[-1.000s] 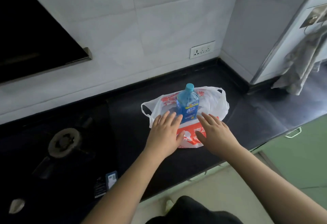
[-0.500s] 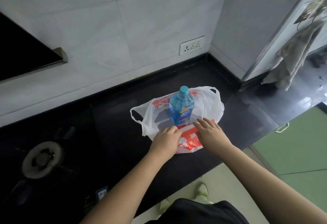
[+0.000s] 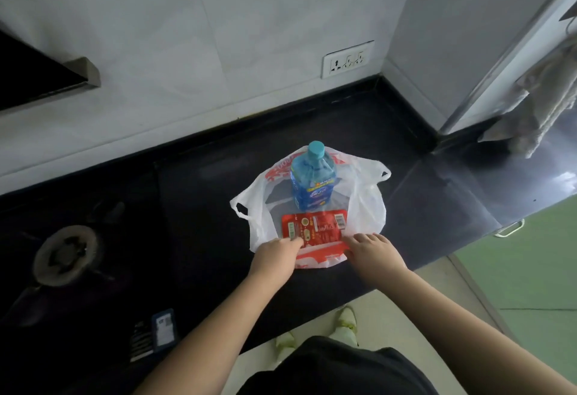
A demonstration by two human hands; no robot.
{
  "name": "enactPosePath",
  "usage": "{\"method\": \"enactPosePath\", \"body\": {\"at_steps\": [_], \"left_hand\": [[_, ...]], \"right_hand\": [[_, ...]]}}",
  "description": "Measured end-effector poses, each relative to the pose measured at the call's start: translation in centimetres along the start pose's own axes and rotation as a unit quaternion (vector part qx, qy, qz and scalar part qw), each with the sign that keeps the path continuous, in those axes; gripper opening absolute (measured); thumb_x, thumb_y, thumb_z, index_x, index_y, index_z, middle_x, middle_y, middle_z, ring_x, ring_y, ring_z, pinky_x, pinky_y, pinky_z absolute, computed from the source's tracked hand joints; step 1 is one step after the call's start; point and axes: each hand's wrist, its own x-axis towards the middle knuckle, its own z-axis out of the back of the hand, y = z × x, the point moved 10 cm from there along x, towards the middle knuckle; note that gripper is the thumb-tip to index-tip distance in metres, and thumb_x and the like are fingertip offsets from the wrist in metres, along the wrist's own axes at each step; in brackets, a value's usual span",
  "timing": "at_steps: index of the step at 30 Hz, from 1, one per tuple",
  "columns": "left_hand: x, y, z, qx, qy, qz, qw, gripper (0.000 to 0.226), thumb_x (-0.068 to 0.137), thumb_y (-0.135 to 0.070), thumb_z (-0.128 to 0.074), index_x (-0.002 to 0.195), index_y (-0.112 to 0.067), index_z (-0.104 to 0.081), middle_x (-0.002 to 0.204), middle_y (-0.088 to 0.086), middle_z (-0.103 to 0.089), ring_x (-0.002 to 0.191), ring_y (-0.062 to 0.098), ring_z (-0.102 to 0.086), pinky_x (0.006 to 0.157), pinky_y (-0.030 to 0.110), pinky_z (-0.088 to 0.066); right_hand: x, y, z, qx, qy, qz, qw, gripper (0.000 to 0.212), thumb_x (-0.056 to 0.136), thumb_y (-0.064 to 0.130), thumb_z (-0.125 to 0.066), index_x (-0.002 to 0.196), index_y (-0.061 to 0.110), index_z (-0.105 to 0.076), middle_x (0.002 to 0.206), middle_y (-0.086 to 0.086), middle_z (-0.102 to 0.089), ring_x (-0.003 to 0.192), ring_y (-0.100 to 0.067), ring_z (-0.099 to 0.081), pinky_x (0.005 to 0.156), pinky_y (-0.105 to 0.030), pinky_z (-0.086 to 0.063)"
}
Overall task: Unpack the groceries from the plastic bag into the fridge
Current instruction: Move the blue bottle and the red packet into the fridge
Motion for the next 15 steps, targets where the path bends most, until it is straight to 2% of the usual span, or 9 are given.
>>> {"method": "enactPosePath", "body": {"at_steps": [3,7,11,15], "left_hand": [[0.3,0.6,-1.1,-0.013,0.006,0.014,1.0,0.012,0.096,-0.021,-0.05,0.105,-0.02,-0.059,0.101,0.0,-0.066,0.086,0.02,-0.063,0.07,0.032,-0.048],[0.5,0.4,-1.4,-0.027,-0.014,0.003,1.0,0.017,0.096,-0.028,-0.054,0.106,-0.02,-0.065,0.102,-0.003,-0.066,0.09,0.017,-0.062,0.078,0.033,-0.051],[0.8,-0.4,0.0,-0.025,-0.083,-0.024,0.996,0.018,0.093,-0.028,-0.056,0.106,-0.022,-0.066,0.106,-0.005,-0.067,0.101,0.018,-0.059,0.088,0.033,-0.042],[1.0,-0.8,2.7,-0.052,-0.163,-0.022,0.985,0.019,0.087,-0.019,-0.062,0.104,-0.016,-0.07,0.101,0.0,-0.069,0.094,0.023,-0.062,0.083,0.037,-0.045]], "right_hand": [[-0.2,-1.3,-1.0,0.001,0.04,-0.016,0.999,0.04,0.102,0.037,-0.028,0.138,0.025,-0.04,0.131,0.0,-0.055,0.119,-0.024,-0.056,0.097,-0.041,-0.043],[0.2,-1.8,-1.0,-0.021,0.06,-0.002,0.998,0.04,0.101,0.032,-0.033,0.141,0.025,-0.037,0.128,-0.002,-0.053,0.113,-0.024,-0.058,0.091,-0.039,-0.046],[1.3,-0.9,0.6,0.017,0.023,0.018,0.999,0.034,0.099,0.032,-0.042,0.129,0.019,-0.049,0.115,-0.002,-0.06,0.101,-0.022,-0.063,0.086,-0.04,-0.054],[2.0,1.8,3.3,0.098,-0.029,0.081,0.991,0.037,0.101,0.028,-0.041,0.136,0.017,-0.046,0.133,-0.004,-0.056,0.116,-0.024,-0.058,0.095,-0.039,-0.05]]}}
